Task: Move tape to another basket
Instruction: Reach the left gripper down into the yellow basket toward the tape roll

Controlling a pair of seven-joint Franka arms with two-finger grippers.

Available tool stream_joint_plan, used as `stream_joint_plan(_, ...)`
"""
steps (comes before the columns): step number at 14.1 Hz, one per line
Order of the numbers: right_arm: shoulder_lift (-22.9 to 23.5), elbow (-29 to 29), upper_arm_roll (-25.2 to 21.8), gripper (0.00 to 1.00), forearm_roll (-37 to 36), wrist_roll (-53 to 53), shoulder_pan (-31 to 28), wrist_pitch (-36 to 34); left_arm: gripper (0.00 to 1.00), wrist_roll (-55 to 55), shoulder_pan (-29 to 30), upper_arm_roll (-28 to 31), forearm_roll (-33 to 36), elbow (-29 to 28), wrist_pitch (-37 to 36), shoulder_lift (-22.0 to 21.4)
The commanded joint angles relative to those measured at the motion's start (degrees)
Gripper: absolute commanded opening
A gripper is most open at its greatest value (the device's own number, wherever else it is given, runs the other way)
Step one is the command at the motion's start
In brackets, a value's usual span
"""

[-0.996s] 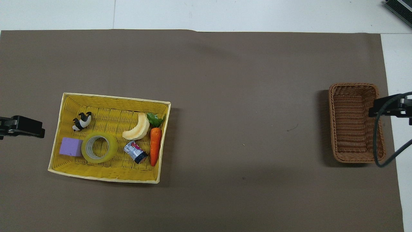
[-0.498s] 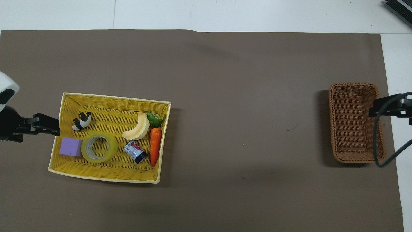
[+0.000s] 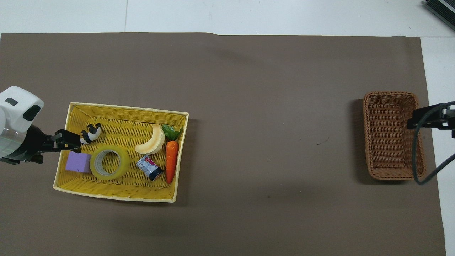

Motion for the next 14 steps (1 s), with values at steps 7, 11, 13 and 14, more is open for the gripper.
stream_joint_plan(7, -1.0, -1.2, 0.1, 1.00, 0.4, -1.0, -0.4, 0.6, 1.00, -18.5, -0.6, 0.4, -2.9, -15.9, 14.8, -2.1)
stream_joint_plan(11, -1.0, -1.2, 0.1, 1.00, 0.4, -1.0, -0.4, 0.6, 0.85, -20.6, -3.3, 0.3, -3.0, -26.8, 26.7, -2.4)
stream_joint_plan(13, -1.0, -1.2, 0.1, 1.00, 0.4, -1.0, -0.4, 0.6, 0.85, -20.7, -3.5, 0.3, -3.0, -29.9, 29.9, -2.8)
stream_joint_plan(14, -1.0, -1.2, 0.1, 1.00, 0.4, -1.0, -0.4, 0.6, 0.84, -20.6, -3.4, 0.3, -3.0, -30.6, 30.2, -3.0)
